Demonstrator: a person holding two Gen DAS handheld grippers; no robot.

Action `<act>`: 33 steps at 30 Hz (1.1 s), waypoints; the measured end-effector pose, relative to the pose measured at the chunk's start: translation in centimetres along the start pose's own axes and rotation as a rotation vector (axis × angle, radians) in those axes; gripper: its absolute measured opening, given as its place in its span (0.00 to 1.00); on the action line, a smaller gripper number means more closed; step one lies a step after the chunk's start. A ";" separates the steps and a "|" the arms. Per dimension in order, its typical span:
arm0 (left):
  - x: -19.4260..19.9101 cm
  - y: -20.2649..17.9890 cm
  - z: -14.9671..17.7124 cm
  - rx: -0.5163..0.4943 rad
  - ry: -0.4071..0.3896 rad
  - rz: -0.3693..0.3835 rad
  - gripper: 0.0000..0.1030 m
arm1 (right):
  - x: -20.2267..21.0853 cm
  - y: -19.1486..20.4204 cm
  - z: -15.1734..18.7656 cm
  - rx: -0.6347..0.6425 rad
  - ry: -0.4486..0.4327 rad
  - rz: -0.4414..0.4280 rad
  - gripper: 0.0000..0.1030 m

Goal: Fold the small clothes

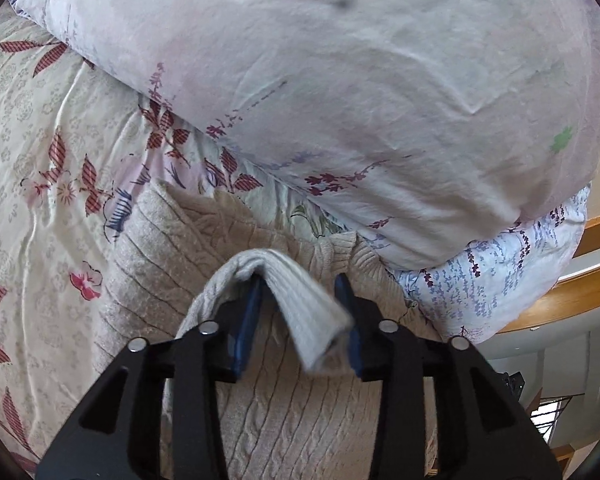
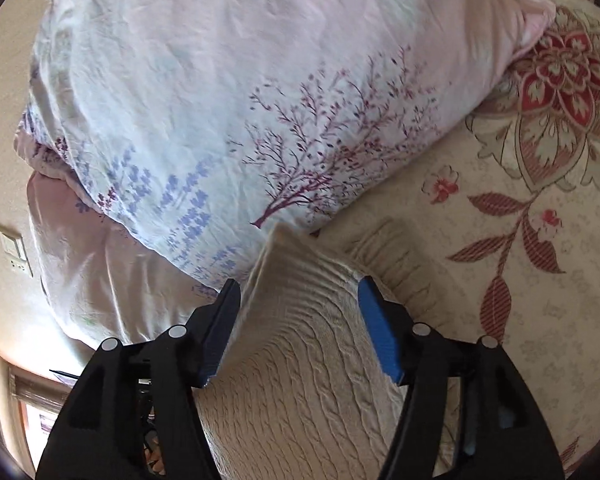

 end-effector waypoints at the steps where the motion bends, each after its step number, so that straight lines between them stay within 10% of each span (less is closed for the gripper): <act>1: 0.4 -0.2 0.0 -0.003 -0.010 -0.002 0.49 | 0.3 0.0 0.0 0.005 -0.005 0.007 0.61; 18: 5.5 0.9 6.6 -0.393 0.046 -0.317 0.47 | 4.8 -2.8 7.1 0.364 0.031 0.285 0.48; 33: 5.6 0.1 8.9 -0.501 0.016 -0.404 0.16 | 4.3 -1.0 9.2 0.515 0.015 0.365 0.15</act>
Point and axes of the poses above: each gripper's, at about its wrist camera, not at the fingertips, and x roughly against the way its jaws point, y to its left, z to its underside, the point moved 2 cm from there along -x, roughly the way its jaws point, and after that the axes turned 7 degrees about z, right-handed, at the moved point
